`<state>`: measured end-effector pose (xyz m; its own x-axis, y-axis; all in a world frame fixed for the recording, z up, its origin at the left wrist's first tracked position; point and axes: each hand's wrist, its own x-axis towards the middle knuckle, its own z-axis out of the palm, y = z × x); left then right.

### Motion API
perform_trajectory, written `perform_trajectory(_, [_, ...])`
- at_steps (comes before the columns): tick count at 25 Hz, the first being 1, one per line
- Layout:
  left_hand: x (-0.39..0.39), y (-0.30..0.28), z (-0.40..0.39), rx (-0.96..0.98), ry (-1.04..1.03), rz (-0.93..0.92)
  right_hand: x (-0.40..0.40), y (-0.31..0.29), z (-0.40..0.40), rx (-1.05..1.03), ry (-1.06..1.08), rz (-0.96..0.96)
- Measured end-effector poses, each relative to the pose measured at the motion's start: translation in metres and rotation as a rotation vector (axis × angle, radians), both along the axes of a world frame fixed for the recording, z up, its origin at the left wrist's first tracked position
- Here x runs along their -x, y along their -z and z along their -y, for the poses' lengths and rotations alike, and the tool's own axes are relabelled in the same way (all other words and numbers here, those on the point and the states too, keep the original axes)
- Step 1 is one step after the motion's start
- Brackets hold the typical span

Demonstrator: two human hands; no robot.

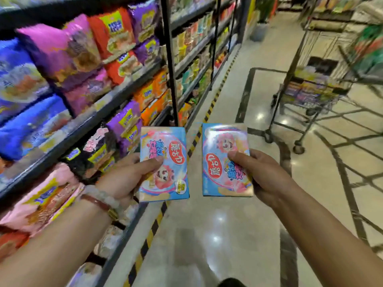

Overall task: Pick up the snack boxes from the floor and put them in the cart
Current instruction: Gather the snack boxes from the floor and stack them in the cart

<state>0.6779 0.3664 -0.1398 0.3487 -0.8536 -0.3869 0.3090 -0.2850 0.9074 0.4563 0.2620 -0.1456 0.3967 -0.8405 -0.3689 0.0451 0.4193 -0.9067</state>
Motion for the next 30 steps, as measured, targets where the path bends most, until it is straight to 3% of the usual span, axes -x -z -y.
perform_trajectory(8, [0.077, 0.012, 0.180, -0.088, 0.370, 0.042, 0.110, 0.009, 0.093, -0.049, 0.380, -0.028])
perform_trajectory(13, [0.165, 0.026, 0.298, -0.097, 0.458, 0.039, 0.195, 0.009, 0.179, -0.063, 0.497, -0.045])
perform_trajectory(20, [0.250, 0.025, 0.432, -0.106, 0.527, -0.026, 0.274, 0.003, 0.291, -0.062, 0.552, -0.030])
perform_trajectory(30, [0.267, 0.035, 0.633, -0.122, 0.587, -0.019, 0.291, 0.019, 0.484, -0.128, 0.592, -0.004])
